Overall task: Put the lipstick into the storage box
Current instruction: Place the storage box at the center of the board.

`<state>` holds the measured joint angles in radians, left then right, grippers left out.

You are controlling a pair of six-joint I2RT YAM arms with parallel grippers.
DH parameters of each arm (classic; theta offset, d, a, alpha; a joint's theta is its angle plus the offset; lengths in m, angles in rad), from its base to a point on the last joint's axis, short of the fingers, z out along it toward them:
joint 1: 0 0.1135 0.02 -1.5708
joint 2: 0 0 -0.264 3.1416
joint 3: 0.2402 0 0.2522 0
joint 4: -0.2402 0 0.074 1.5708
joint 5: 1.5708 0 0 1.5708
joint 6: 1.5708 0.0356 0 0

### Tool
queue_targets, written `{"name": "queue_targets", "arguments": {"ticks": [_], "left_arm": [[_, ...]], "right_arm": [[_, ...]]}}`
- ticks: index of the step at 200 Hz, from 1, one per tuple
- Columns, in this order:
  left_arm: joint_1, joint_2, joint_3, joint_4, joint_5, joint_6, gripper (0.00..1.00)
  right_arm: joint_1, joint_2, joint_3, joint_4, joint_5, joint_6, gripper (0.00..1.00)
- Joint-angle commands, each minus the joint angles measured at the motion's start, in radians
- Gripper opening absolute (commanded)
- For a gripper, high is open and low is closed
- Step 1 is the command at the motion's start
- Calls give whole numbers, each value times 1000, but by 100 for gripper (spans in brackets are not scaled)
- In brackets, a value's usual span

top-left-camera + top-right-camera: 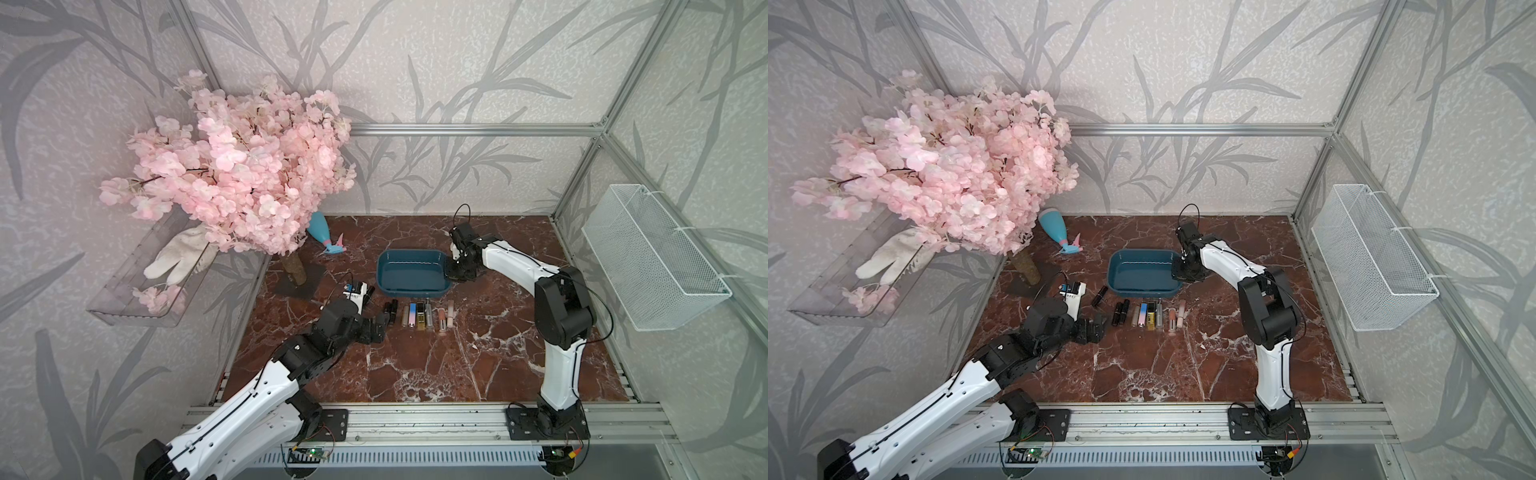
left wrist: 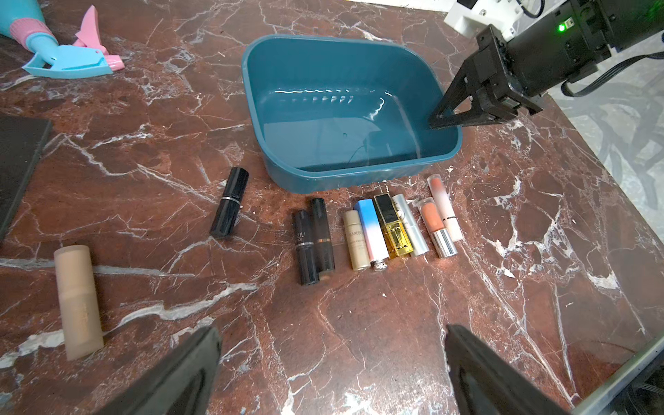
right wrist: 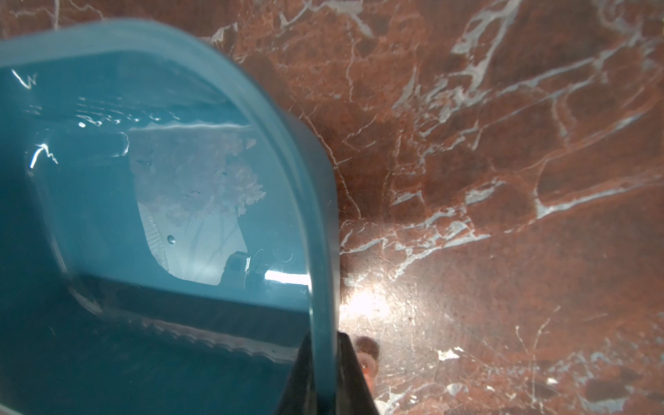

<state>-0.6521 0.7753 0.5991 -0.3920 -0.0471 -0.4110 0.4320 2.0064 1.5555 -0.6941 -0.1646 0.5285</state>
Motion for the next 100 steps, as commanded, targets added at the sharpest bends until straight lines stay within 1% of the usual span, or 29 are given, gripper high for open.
{"name": "queue_targets", "arguments": {"ticks": [1,79,88,100], "left_arm": [[8,-13,-9,-8,-3,9,100],[19,-4,-15,1,4,6,100],[22,-4,-15,2,3,6,100],[23,-4,-15,1,6,6,100]], "right_arm": [[4,7,-16,-13,11,-20,0],[3,-3,-49,-17,20,-32,0],[4,-7,-51,-18,26,-32,8],[3,-8,-52,-20,29,-35,11]]}}
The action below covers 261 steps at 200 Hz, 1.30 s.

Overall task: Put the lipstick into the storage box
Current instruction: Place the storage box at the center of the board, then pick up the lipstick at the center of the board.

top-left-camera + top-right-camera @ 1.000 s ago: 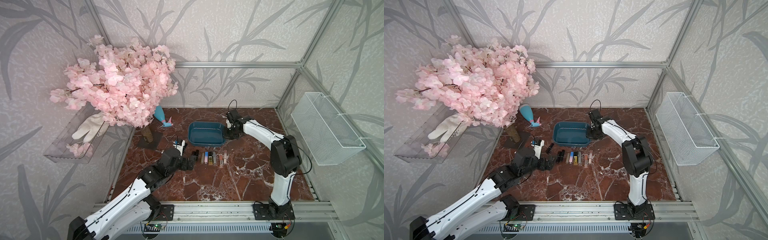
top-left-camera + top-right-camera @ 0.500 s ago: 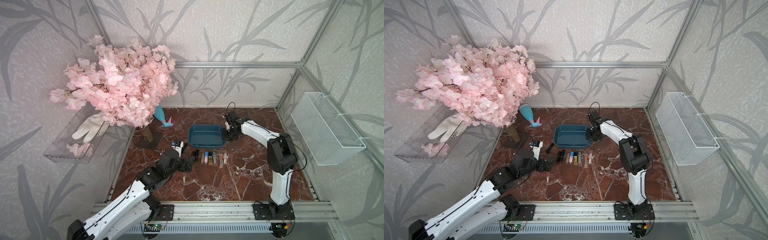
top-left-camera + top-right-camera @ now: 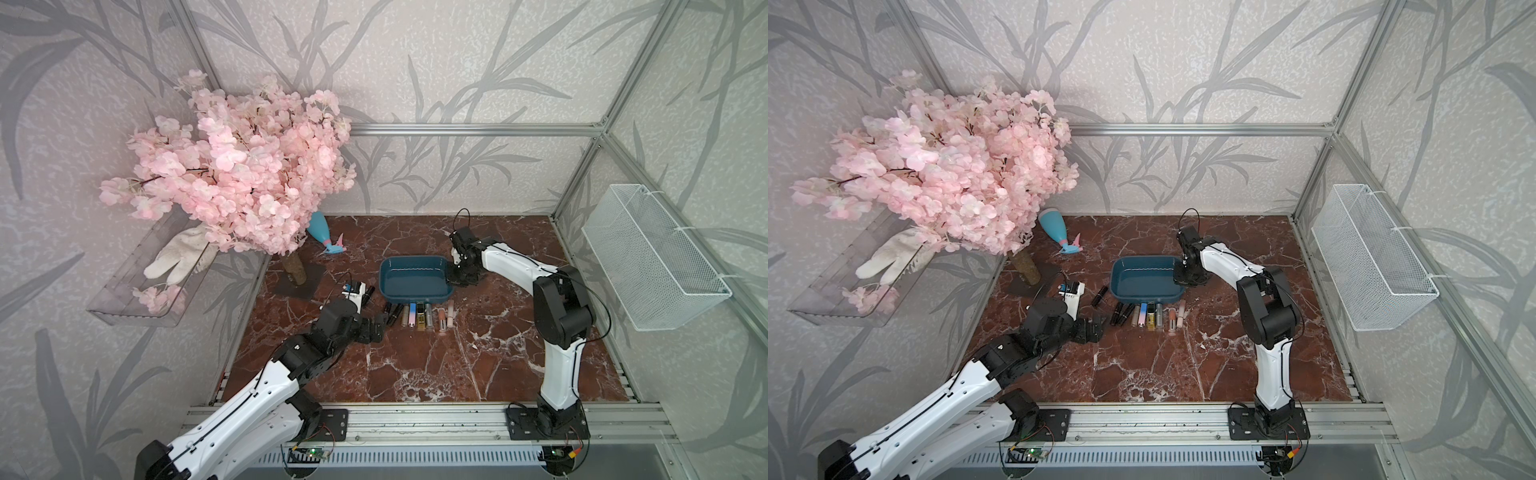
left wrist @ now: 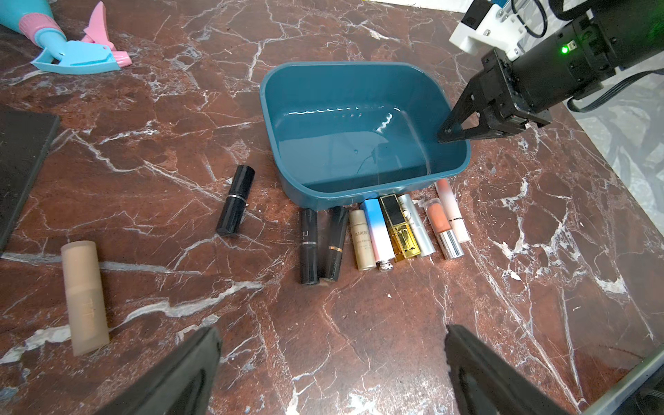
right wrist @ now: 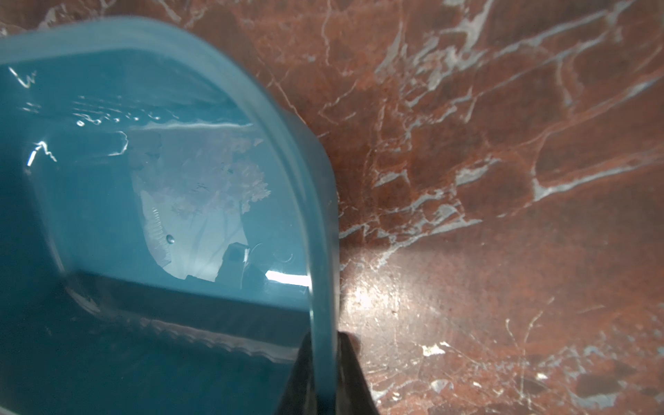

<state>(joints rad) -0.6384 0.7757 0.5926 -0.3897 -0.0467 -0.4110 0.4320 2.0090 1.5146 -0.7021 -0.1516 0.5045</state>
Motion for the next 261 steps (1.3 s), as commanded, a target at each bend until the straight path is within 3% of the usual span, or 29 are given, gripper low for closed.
{"name": "queue_targets", "arguments": {"ticks": [1,17,47,66,134,151,173,188,202,228,261], "left_arm": [[9,-4,-8,-1,6,6,100],[9,-5,-10,-1,6,4,100],[14,-10,-9,-2,0,-7,100],[17,-10,-1,-7,-9,-12,100],[81,70,143,-170,-109,-102,100],[87,101,197,-275,-200,-117,100],[103,172,288,-456,-380,-224,100],[130,228,357,-567,-418,-270,100],[174,270,409,-628,-402,-295,100],[282,363,448,-659,-272,-260,100],[348,479,430,-616,-181,-189,100]], "right_arm": [[3,-10,-11,-12,17,-11,11],[2,-13,-8,-17,21,-15,16],[2,-35,-1,-24,36,-23,44],[1,-64,17,-39,44,-30,53],[-3,-247,104,-129,9,-68,60],[-3,-296,84,-142,-14,-61,60],[-3,-369,42,-153,-35,-51,60],[-4,-410,9,-151,-41,-49,63],[-6,-443,-14,-153,-43,-51,67],[-9,-510,-67,-141,-47,-69,72],[-10,-605,-184,-44,-146,-66,77]]}}
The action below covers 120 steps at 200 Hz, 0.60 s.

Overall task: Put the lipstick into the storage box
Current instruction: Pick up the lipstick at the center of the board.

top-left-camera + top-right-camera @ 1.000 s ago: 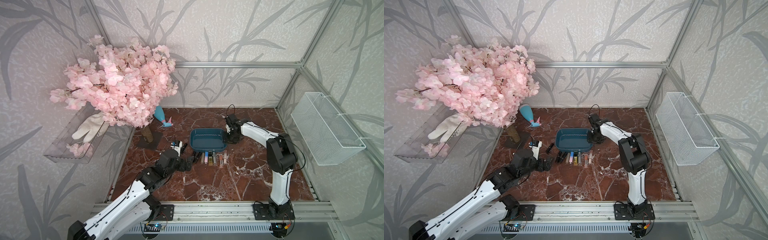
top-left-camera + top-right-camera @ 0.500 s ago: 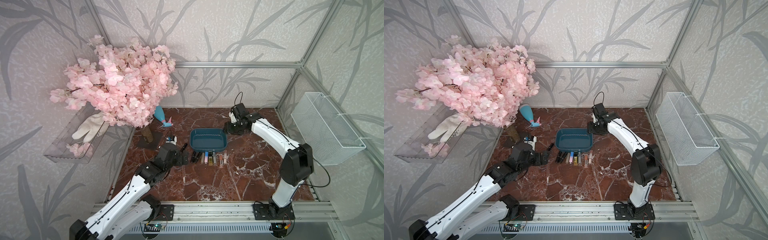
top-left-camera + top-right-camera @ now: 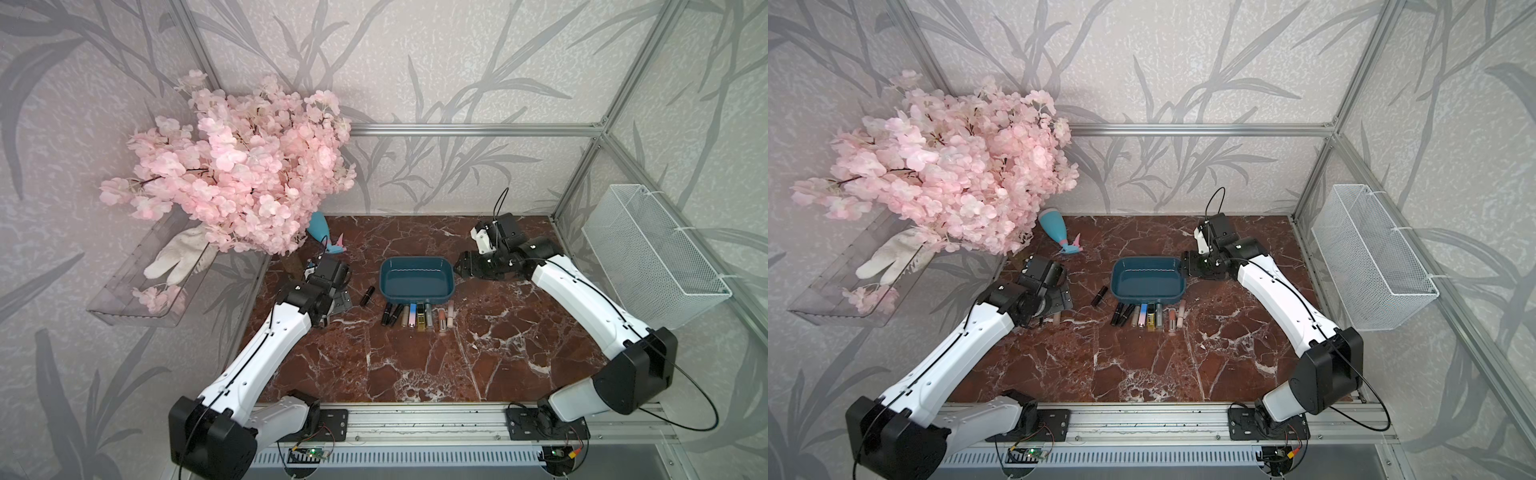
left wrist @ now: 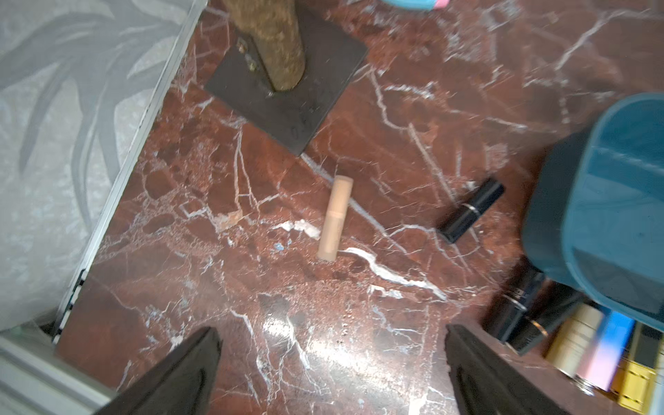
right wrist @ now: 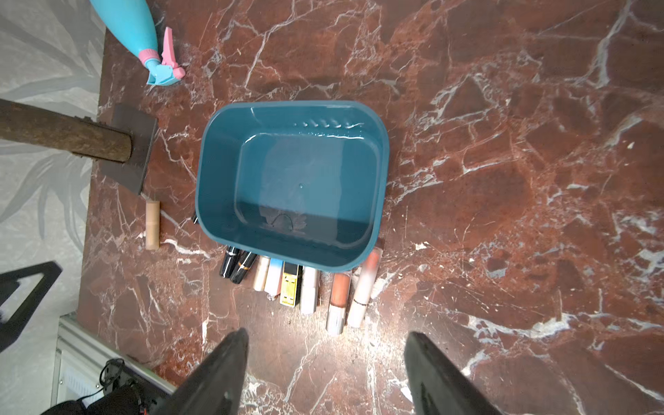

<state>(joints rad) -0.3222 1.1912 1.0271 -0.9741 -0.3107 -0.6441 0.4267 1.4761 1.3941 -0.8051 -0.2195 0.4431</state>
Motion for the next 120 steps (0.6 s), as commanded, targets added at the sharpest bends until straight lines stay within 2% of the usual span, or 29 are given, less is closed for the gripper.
{"name": "queue_targets", "arguments": {"ticks": [1,32,91,120], "left_arm": [[33,66,-4,-30,83,44,100],[95,164,-7,4,88,74,100],[225,281,-10,109,169,158,95],[254,391,35,82,210,196,92]], "right_arm": [[-4,-74,-67,61,-82,-3,77],[14,-124,-161,155,-173,42,79],[44,-120,-178,172,-185,61,79],[47,-94,-161,177,-189,68,79]]}}
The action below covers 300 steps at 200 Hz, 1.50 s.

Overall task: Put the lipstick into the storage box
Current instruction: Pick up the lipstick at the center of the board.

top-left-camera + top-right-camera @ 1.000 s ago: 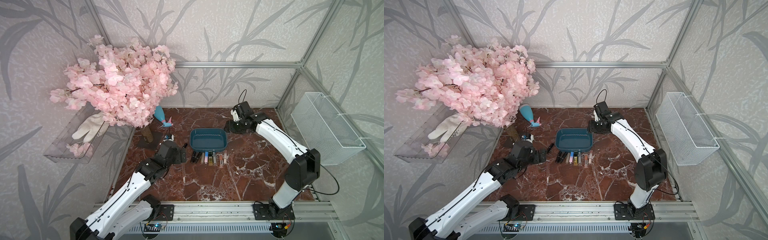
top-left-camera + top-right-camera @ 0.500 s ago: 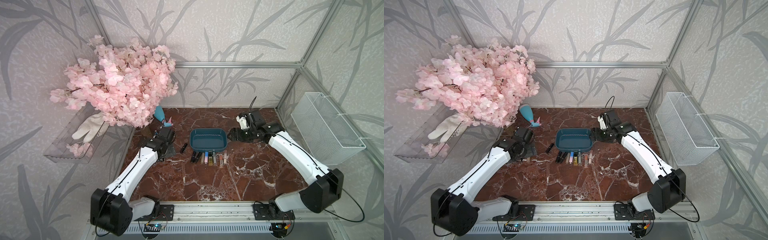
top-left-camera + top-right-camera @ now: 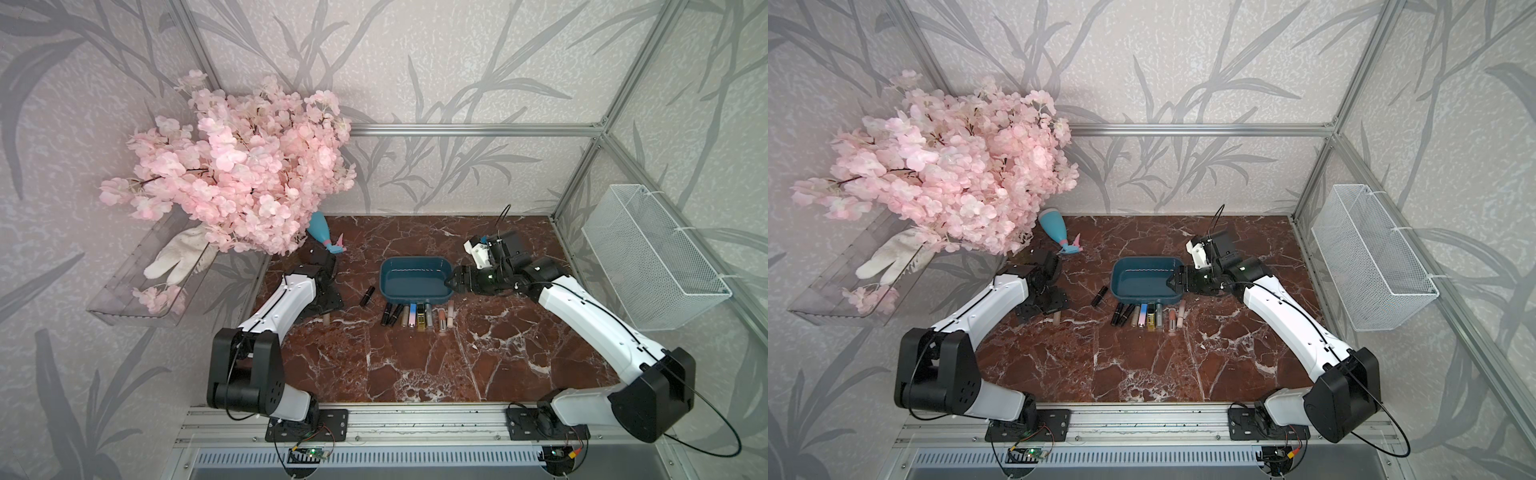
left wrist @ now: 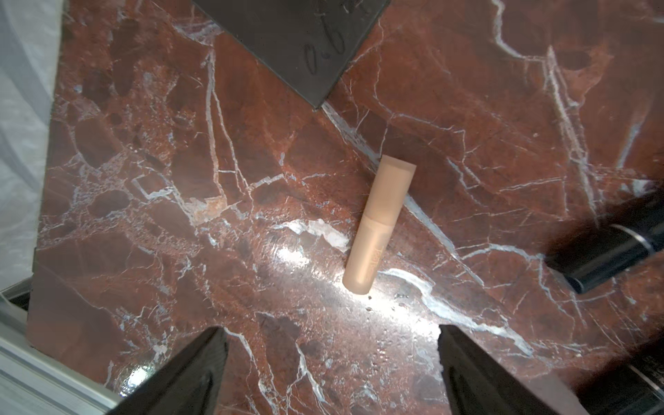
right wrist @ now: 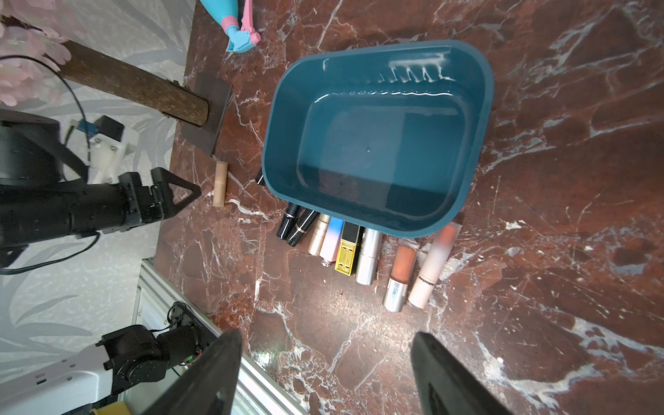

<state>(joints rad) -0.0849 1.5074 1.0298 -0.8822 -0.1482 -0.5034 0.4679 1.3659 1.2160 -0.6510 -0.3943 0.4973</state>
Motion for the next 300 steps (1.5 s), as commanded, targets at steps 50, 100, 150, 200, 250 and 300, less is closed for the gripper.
{"name": "queue_targets", "arguments": {"ticks": [50,100,150,200,250,300], "left_arm": [[38,151,12,60,82,76,85],[54,227,78,71,99,96,77],[59,299,105,97,123,90,52],[60,350,119,109,106,85,44],[70,381,135,127,104,83,37],[72,369,135,126,132,65,13]], "right_arm": [[8,61,36,43,-34,24,79],[11,88,42,49,-46,25,79],[11,104,60,41,-47,14,79],[11,121,74,39,-57,11,79],[11,126,72,36,-62,11,79],[10,128,74,36,-62,12,79]]}}
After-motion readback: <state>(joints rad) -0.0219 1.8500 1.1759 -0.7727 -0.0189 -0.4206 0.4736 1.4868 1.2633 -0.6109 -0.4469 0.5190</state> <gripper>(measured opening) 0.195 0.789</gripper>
